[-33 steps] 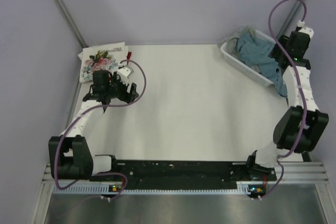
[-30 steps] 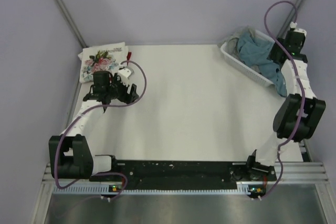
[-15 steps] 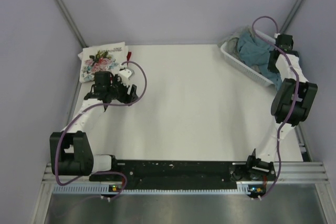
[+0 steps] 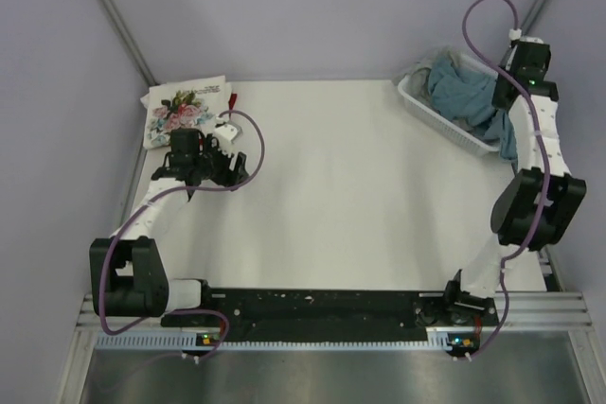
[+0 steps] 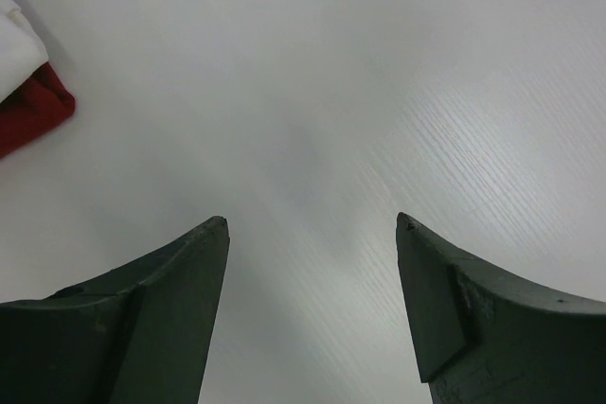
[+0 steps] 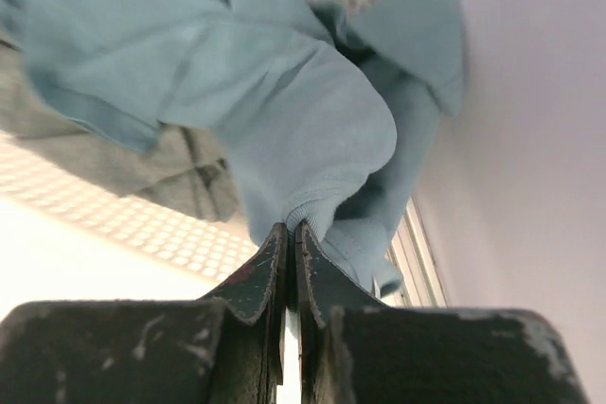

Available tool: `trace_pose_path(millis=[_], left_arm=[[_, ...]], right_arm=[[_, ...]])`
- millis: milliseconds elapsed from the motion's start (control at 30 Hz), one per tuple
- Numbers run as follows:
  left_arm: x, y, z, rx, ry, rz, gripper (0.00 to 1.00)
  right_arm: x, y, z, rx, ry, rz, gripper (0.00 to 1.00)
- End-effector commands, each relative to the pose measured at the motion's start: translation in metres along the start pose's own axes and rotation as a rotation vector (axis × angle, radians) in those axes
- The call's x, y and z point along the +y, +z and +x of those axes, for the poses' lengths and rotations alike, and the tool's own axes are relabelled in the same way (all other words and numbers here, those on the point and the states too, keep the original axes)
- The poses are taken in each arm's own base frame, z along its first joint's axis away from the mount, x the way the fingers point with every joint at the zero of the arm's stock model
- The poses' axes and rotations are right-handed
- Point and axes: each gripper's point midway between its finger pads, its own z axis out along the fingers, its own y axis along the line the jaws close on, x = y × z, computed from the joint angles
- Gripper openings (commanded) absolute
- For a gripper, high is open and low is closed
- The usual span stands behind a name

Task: Fold and stack the t-shirts
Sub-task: Grab crumpled tshirt from bin with the right arm, then move the tshirt to the center of the board

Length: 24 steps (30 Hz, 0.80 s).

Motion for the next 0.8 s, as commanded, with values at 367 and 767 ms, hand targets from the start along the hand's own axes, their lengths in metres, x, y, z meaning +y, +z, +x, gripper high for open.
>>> trace_pose_path(millis=[367,767], left_arm=[[0.009,-0.010,-0.015,-0.039,0.036,-0.058,0.75],[0.021,-0.014,-0.021,-0.041,0.026,-0.124,0.76]], right_arm=[[0.061,-0.515,-0.155,-1.313,-0.001,-0.829,0.00],[0.069,-0.680,-0.078,-1.528,-0.095,-1.531,0.00]])
